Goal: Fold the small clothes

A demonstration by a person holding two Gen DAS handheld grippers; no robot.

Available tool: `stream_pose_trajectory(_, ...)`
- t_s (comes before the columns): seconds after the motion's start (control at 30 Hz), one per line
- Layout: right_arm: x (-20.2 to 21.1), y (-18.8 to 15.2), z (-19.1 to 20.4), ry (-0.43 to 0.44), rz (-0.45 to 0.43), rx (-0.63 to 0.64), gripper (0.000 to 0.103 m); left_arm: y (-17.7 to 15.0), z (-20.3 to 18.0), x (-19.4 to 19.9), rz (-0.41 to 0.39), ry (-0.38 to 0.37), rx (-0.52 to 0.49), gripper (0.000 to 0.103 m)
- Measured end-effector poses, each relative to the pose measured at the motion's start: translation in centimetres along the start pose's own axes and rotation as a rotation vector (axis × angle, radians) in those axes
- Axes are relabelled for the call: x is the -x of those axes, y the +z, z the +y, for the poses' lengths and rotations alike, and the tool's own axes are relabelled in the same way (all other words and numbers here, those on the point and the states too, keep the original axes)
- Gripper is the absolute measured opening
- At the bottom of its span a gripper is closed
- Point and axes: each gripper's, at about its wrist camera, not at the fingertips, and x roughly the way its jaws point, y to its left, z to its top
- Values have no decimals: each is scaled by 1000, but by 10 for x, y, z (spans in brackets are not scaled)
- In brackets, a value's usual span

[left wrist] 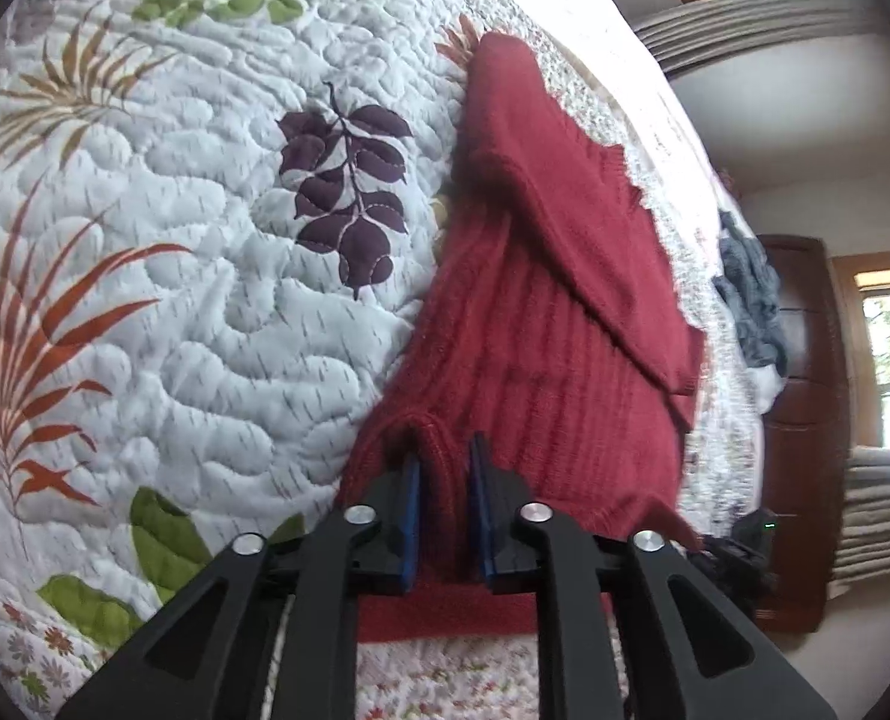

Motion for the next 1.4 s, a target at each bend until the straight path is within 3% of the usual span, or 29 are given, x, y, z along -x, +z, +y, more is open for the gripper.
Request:
stream_pose_trajectory(0.1,11,-5,-6,-3,-11,0,18,-2,1,19,-28,-33,9,41)
stream_pose_trajectory(0.17,24,-8,-10,-50,-47,8,39,-4,2,31,-53,-13,0,43)
stream_pose_trajectory(0.27,43,-15,-14,-66,-87,27,39,-7,-1,44,-73,13,-39,43)
stream_pose_trajectory(0.43,62,-24,-10,-88,-115,78,39,-9,-25,43,-79,132,-201,47)
stream_pose_trajectory(0.67,61,-25,1,-110,-121,123,43,-8,-71,-4,-37,316,-481,49)
stream_pose_trajectory(0.77,49,-23,12,-130,-109,152,43,-6,-77,-23,-13,361,-539,49)
stream_pose_trajectory(0.83,42,-22,18,-160,-99,185,43,-4,-77,-30,-13,371,-541,47)
stream_pose_trajectory(0.87,39,-22,21,-178,-94,203,43,-2,-77,-33,-12,374,-537,40)
stream_pose_trajectory(0.9,35,-22,24,-195,-92,220,43,-2,-77,-34,-12,372,-536,26)
stream_pose_trajectory(1.0,26,-22,35,-242,-88,281,43,-4,-76,-34,-14,375,-541,12)
stream_pose_trajectory(1.17,15,-22,54,-291,-90,407,51,-19,-82,-16,-54,295,-556,9)
stream_pose_trajectory(1.27,5,-21,63,-357,-86,495,57,-17,-77,-20,-37,291,-546,10)
stream_pose_trajectory(1.33,-4,-18,67,-386,-74,539,57,-13,-73,-27,-23,313,-542,13)
stream_pose_trajectory(1.4,-10,-14,69,-394,-64,556,57,-9,-70,-35,-14,330,-529,22)
